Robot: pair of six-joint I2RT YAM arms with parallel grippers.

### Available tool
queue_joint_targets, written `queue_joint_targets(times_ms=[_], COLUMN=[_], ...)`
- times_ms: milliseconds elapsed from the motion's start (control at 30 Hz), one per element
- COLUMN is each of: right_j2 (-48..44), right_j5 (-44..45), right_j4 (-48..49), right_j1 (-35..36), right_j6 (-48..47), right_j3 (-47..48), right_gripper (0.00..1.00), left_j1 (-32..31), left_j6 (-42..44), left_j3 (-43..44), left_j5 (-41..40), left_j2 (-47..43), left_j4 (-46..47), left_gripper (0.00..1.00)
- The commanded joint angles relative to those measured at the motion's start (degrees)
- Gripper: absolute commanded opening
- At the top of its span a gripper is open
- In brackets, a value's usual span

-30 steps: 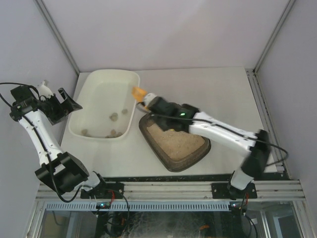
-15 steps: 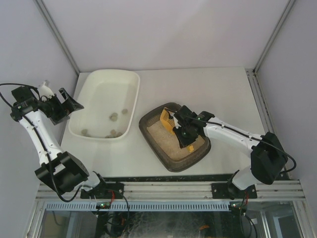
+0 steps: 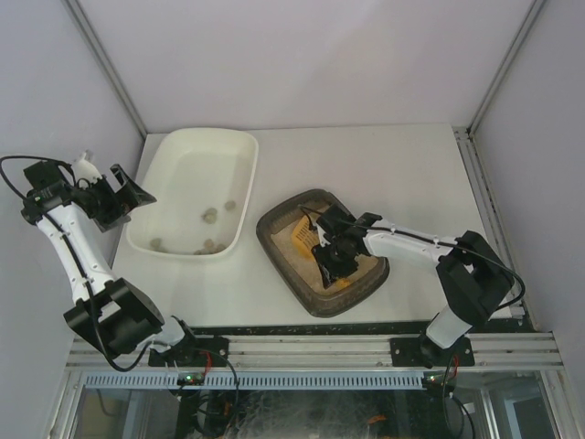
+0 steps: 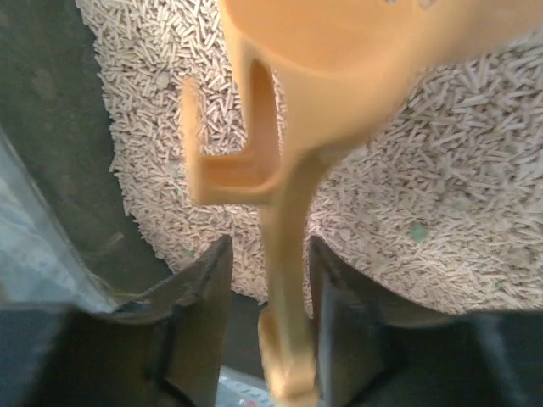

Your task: Clean the litter box

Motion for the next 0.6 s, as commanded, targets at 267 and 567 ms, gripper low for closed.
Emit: queue_joint_targets(times_ms=[267,567], right_j2=[-4.3,-14.3], right_j5=[23.3,44.0], right_j4=[-9.9,-2.7], right_j1=[0.3,9.4], right_j6=[4.4,6.2], right_j3=[19.7,30.1], right_gripper=[1.0,1.0], left_j1=[0.3,0.3], left_j6=[-0.1,0.7], left_j3=[0.3,0.8], left_j5=[1.4,-1.8], left_j2=[0.9,0.3], left_j4=[0.5,-0.4], left_gripper=[1.0,1.0])
